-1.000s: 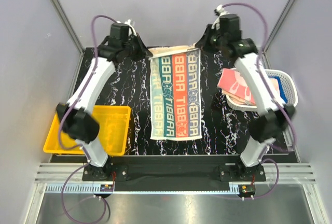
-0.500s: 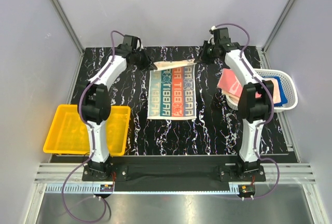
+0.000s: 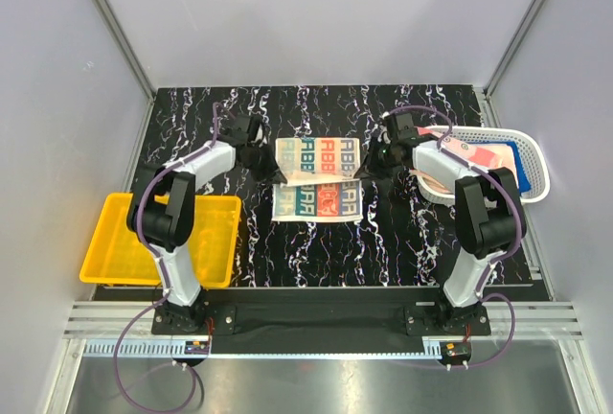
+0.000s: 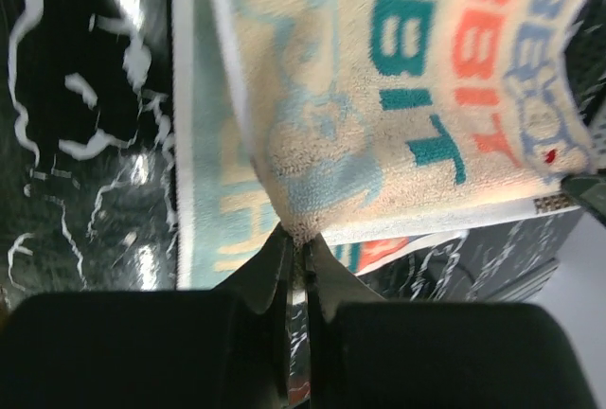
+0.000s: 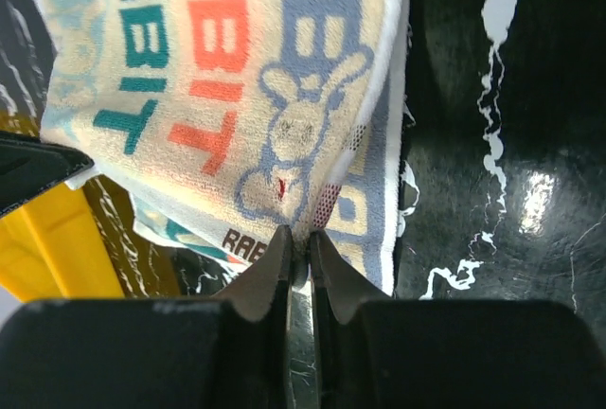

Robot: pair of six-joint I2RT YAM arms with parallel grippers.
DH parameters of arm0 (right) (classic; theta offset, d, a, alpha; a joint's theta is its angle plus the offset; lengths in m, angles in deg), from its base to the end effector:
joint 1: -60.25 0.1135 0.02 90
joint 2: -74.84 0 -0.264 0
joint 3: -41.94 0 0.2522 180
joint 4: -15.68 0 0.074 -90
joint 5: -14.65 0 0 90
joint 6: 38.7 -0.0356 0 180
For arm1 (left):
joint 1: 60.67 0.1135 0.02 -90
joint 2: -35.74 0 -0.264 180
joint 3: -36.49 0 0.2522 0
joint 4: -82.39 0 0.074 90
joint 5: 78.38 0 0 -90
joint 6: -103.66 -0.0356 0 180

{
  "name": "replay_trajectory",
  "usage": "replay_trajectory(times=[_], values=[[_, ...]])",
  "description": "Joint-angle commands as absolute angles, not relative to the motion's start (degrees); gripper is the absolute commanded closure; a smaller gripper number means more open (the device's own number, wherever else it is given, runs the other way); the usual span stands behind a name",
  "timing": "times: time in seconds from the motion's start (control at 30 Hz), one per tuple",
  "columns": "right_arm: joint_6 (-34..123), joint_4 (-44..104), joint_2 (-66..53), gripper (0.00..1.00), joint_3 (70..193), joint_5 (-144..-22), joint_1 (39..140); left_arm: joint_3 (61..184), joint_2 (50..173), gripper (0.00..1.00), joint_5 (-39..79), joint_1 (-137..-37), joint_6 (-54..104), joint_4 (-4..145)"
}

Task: Fold and stack the towels
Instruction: Fold the towel

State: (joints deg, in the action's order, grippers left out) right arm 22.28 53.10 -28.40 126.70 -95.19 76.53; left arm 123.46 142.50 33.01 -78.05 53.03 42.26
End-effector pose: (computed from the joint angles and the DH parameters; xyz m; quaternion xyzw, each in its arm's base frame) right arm 0.3613 0.1181 0.2015 0.0543 0.9415 0.2632 0.2031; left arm 0.3656 -0.1280 0.1882 -0.1337 0.9407 -0.2789 0.1392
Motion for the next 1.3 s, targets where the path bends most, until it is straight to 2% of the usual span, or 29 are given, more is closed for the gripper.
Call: replay_trajectory(times=[0.0,0.03,0.1,0.13,0.3,0.47,0.73,1.27], values=[[21.9,48.5,-26.0,1.0,124.0,-91.5,76.5,120.2,139.5,0.94,27.4,-78.3,50.8,44.2],[21.7,48.3,-26.1,1.0,123.0,-91.5,76.7,119.8,139.4,0.86,27.1,-78.5,50.6,43.9],[21.5,47.6,-26.3,1.0,122.5,-91.5,76.8,118.5,138.6,0.77,26.2,-78.7,50.4,44.0],[21.4,47.5,-26.6,1.0,122.2,-91.4,76.9,118.1,138.3,0.68,26.0,-78.8,50.3,44.3],[21.2,46.4,-27.4,1.0,121.5,-91.4,77.0,115.6,136.4,0.55,25.8,-78.9,51.2,44.9],[21.0,46.0,-27.9,1.0,121.3,-91.6,77.0,112.4,135.1,0.56,27.4,-79.0,53.6,48.0],[20.7,45.5,-28.3,1.0,121.1,-91.7,77.1,112.6,136.0,0.68,28.0,-80.6,55.4,49.4],[20.6,45.2,-28.4,1.0,121.1,-92.1,77.1,115.3,140.1,0.68,21.3,-83.2,55.0,45.6]])
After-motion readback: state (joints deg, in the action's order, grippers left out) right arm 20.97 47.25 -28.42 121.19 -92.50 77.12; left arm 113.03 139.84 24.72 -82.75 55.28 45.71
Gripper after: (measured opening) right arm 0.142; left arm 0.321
